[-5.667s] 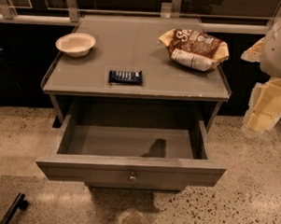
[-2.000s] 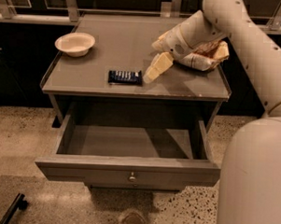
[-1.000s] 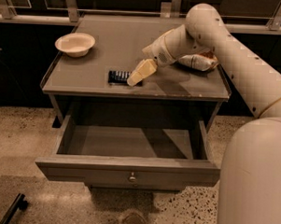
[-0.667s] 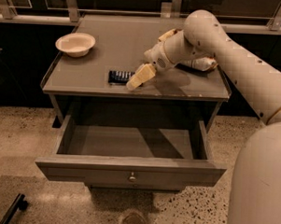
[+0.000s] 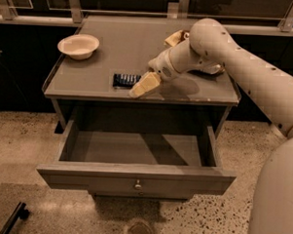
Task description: Place rxbar blueberry into top drawer
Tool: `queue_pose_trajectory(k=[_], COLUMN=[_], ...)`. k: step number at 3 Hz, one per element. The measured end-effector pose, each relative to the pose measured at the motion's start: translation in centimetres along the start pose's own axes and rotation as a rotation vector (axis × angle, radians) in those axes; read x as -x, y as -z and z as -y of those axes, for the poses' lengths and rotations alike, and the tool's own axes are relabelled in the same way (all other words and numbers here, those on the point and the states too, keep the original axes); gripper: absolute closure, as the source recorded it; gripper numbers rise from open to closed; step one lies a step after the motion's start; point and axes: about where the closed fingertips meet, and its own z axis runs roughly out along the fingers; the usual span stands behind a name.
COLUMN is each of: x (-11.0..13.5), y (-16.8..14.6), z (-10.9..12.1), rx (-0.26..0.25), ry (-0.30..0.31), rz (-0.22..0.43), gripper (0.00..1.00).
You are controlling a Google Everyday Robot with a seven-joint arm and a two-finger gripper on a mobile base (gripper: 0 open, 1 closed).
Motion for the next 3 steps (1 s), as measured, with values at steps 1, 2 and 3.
queue_pose_trajectory(k=[1, 2, 3], x=[0.0, 0.0, 0.0], y=[0.0, -0.01, -0.01], z=[0.0, 0.0, -0.01], rx=[0.0, 0.0, 0.0], ry=[0.0, 0.0, 0.0], rz=[0.0, 0.0, 0.0], gripper=[0.4, 0.64, 0.87])
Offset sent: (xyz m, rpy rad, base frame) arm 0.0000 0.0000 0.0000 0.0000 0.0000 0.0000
